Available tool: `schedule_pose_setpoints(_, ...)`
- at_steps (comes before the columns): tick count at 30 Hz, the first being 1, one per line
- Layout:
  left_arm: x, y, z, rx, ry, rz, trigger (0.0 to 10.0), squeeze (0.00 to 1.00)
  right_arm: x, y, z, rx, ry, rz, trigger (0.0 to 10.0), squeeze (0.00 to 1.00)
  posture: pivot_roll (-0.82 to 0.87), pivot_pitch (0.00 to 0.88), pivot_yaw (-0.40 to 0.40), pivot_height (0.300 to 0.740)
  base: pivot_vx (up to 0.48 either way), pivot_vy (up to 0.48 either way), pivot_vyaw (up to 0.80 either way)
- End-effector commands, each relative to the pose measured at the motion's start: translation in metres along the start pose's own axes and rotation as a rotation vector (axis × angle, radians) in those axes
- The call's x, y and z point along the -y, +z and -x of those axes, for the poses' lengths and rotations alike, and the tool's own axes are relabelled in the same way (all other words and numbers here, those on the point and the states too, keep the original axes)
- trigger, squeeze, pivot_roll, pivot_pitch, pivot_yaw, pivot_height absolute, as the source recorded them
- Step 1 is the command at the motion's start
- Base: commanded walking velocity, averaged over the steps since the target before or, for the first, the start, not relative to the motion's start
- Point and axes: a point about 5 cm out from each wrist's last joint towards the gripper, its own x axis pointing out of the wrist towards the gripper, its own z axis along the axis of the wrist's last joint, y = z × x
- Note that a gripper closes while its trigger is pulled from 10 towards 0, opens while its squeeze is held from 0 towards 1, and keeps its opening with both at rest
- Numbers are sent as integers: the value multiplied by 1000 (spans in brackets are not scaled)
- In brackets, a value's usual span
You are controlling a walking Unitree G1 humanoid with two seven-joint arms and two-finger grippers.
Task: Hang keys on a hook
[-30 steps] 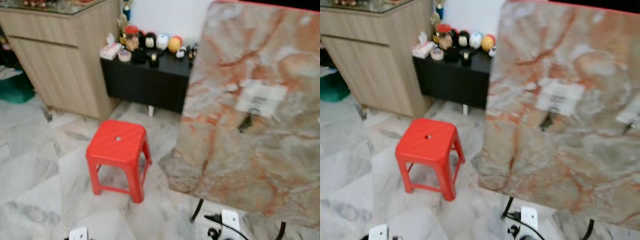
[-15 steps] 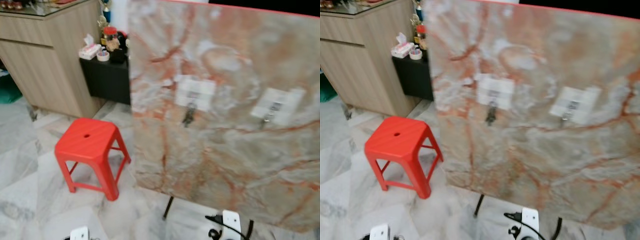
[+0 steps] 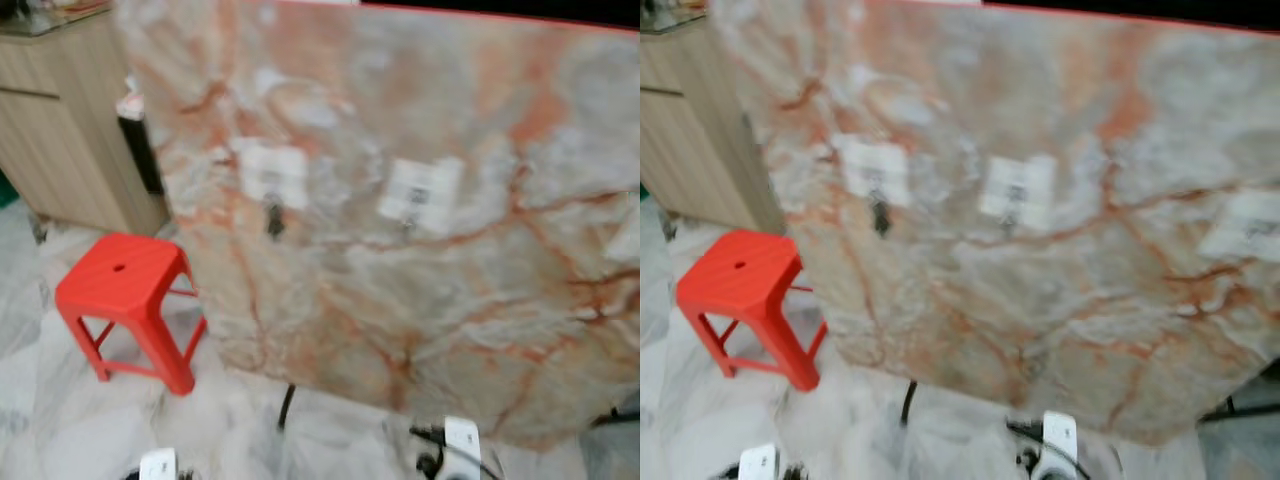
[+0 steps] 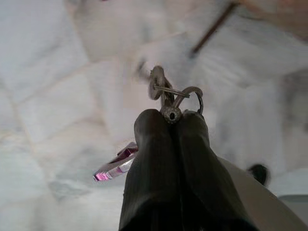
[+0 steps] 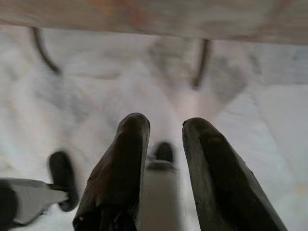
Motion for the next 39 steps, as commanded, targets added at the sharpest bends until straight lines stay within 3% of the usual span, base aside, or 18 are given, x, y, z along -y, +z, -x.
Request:
schedule_pose_setpoints(1,-3,-3,1,-10,4,-23,10000,0,-2,3,-1,4,2,-2,10000,0,64,25,-10,740,0,-480,-438)
schedule_pose_setpoints(8,-2,-3,1,-14,0,-30,10000,0,-3,3,-1,-2,6,10,10000,0,66,24,-8,740,0,-480,-656)
schedule_pose_setpoints(16,-1,-3,1,-7,6,-14,10000,0,-2,4,-1,10,8,7,10000,0,66,25,-9,740,0,-480,0)
schedule_pose_setpoints(29,3,16,-3,71,2,28,10000,0,0,4,0,9,13,20,10000,0,66,26,-19,740,0,-472,0)
schedule_pose_setpoints(35,5,36,-5,182,0,105,10000,0,0,3,0,7,14,26,10000,0,62,27,-19,740,0,0,0)
schedule_pose_setpoints(36,9,52,-6,261,-26,152,10000,0,0,3,0,7,15,27,10000,0,57,25,-17,740,0,0,0)
schedule_pose_setpoints(39,16,75,-6,373,-76,188,10000,0,0,2,0,6,16,32,10000,0,57,20,-16,740,0,0,0)
